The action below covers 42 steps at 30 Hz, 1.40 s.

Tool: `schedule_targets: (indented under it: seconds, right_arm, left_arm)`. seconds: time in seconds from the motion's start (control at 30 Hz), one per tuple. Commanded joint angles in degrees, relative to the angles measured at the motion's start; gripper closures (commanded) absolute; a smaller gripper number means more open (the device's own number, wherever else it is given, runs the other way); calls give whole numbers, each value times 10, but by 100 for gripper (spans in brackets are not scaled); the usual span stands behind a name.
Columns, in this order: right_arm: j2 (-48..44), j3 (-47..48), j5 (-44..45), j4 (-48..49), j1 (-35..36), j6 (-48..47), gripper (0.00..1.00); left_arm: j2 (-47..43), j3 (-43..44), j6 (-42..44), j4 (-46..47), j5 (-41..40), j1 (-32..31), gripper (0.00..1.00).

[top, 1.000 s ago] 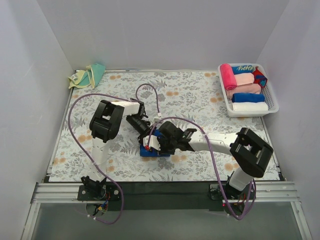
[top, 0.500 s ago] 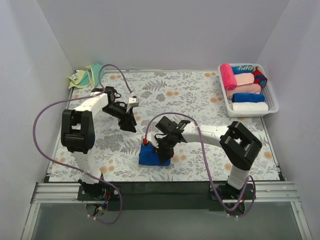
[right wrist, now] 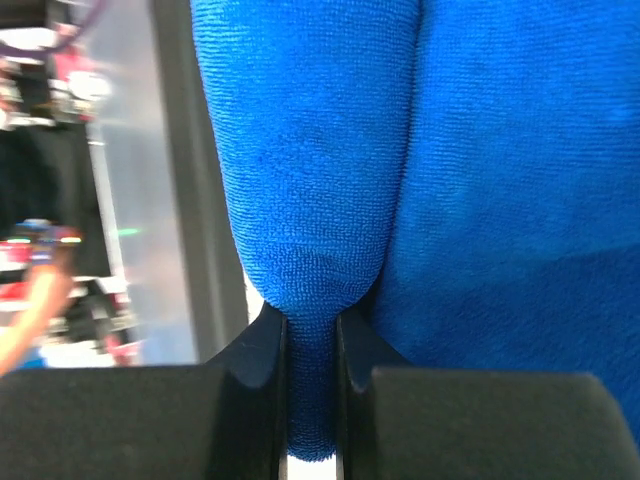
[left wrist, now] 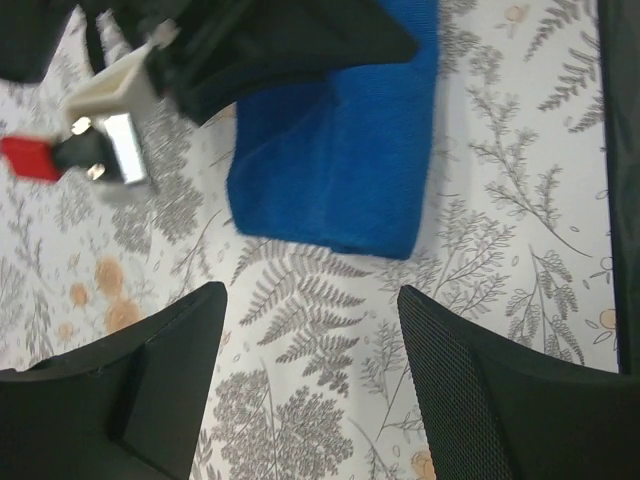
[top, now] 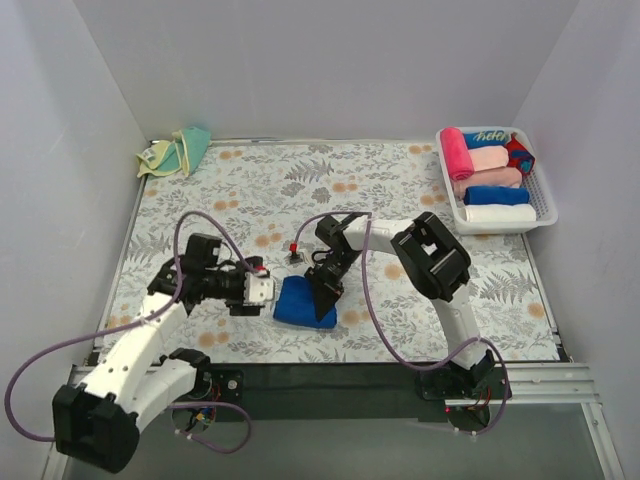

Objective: Roll the towels
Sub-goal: Roll the towel

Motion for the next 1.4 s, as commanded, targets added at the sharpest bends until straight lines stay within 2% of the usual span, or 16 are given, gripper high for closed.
schedule_targets:
  seconds: [0.0,0.13,0.3,0.5,0.6,0.67,0.77,0.83,0.87,0.97,1.0,1.07,1.1,1.13,1.2,1.37]
  right_arm:
    - [63,32,-16,-60,-3,-36,99]
    - [110,56,-46,-76,-21,-40,99]
    - [156,89,-59,-108,-39,-51,99]
    - [196,136,-68,-149,-44,-70,99]
    - [206,143,-70,-154,-45,-69,99]
    - [212,147,-74,-157,-45,-69,99]
    - [210,149,-76,-160,-50,-67,99]
    - [202,144,-74,-158,-56,-61,96]
    - [189,143,-71,-157,-65,-58,93]
    - [151,142,-49,-150,-91,-41,78]
    - [140,142,-44,-148,-100,-32,68]
    - [100,148,-30,-138,-129,-12,61]
    - [86,150,-25,-135,-138,-5,51]
    - [74,157,-12,-132,-148,3,47]
    - [38,166,11,-123,-175,22,41]
    - [-67,142,70,-58,-225,62,40]
  left_arm:
    - [-62,-63,12,67,-92,-71,35]
    - [-85,-110,-24,149,-140,-183,32]
    - [-37,-119,-49,214,-206,-304,31]
    - [44,-146,-56,325,-265,-375,31]
    - [84,-153,-46,360,-293,-385,32]
    - [113,-156,-40,371,-314,-388,36]
    - [142,-154,-34,365,-332,-393,62]
    - [153,-140,-51,324,-333,-392,77]
    - [161,-134,-57,305,-329,-393,80]
    - [164,-111,-93,233,-297,-390,87]
    - [167,-103,-100,211,-264,-387,88]
    - [175,-81,-121,157,-240,-386,90]
    - [179,-73,-122,130,-219,-383,91]
    - [182,-67,-128,120,-209,-379,92]
    - [198,-49,-131,91,-175,-364,93]
    - [264,10,-123,39,-88,-300,94]
